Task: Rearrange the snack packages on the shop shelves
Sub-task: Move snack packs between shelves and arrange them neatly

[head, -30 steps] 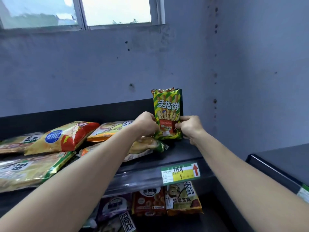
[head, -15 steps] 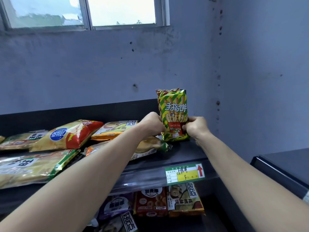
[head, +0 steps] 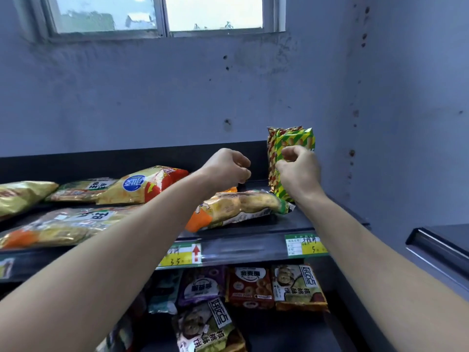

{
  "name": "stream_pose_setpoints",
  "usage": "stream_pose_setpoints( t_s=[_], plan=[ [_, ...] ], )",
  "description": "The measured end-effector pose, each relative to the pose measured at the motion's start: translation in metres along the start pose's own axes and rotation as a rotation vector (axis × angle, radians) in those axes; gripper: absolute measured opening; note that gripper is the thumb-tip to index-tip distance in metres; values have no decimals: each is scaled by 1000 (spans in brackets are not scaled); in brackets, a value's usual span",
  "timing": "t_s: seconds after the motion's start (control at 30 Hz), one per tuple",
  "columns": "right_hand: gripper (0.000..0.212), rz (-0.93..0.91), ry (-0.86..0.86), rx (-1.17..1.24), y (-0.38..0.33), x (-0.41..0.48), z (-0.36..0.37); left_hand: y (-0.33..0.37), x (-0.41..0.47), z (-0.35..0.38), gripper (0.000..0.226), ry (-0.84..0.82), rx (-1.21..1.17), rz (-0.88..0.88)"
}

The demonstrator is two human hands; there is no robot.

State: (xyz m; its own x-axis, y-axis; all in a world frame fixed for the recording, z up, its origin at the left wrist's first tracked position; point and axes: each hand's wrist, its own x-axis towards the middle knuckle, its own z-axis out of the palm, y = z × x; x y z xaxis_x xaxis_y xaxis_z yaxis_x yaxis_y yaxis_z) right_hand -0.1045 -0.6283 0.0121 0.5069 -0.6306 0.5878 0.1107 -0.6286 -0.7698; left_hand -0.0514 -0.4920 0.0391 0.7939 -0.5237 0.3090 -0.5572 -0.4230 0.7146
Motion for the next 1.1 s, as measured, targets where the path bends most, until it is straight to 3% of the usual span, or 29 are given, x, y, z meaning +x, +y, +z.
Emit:
stream_pose_setpoints(
  t_s=[0.43, 0.63, 1.1],
  plan=[
    [16, -41, -276, 183, -57, -81, 32, -27, -81, -61, 19, -22, -115, 65],
    [23, 39, -345, 235, -72, -125, 33, -50, -124, -75, 15, -91, -159, 67],
    [21, 257, -590, 32, -54, -216, 50, -126, -185, -64, 13, -325, -72, -17]
  ],
)
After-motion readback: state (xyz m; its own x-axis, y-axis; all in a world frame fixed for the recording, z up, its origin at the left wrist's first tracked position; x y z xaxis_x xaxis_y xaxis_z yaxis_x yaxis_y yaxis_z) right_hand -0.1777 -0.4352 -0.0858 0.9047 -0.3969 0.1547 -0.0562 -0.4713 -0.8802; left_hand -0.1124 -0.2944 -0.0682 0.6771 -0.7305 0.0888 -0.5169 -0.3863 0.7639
